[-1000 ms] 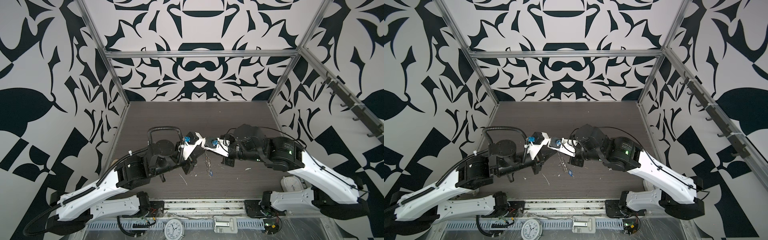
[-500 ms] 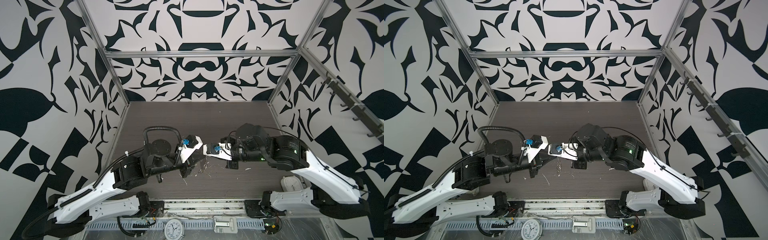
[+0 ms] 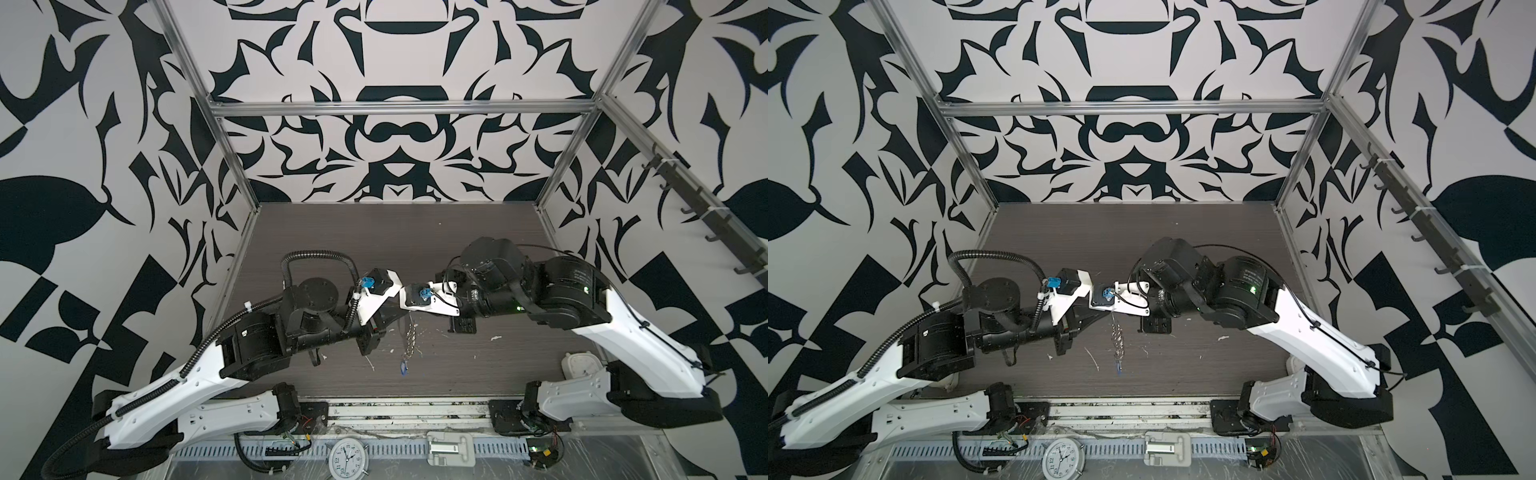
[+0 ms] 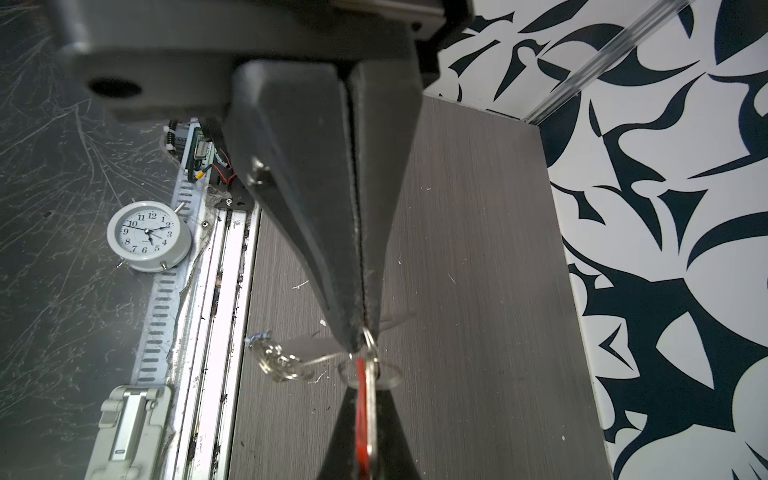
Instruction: Remove the keys from the keyring
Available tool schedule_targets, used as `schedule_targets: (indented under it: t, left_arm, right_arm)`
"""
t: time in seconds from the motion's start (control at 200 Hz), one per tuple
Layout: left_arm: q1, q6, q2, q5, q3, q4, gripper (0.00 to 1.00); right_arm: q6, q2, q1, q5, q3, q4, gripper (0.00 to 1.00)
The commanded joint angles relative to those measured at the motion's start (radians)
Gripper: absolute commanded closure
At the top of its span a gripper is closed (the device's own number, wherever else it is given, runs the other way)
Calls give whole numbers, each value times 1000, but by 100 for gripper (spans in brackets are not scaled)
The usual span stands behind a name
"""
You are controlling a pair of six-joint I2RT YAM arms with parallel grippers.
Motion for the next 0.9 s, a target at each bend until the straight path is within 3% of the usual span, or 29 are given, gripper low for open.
schedule_targets:
  t: [0.0, 0.425, 0.675, 0.895]
  left_arm:
    - [6, 11, 36, -99, 11, -200, 100]
    - [8, 51, 82, 41, 77, -331, 100]
    - [81, 17, 30, 224, 32, -221, 100]
    - [93, -10, 19, 304, -5, -151, 100]
  right_arm:
    - [-10, -18, 6, -49, 108, 76, 100]
    - [-75, 21, 6, 54, 147, 67, 100]
    - [-116, -16, 6, 53, 73, 194, 100]
    - [-128, -48, 5, 47, 17, 270, 100]
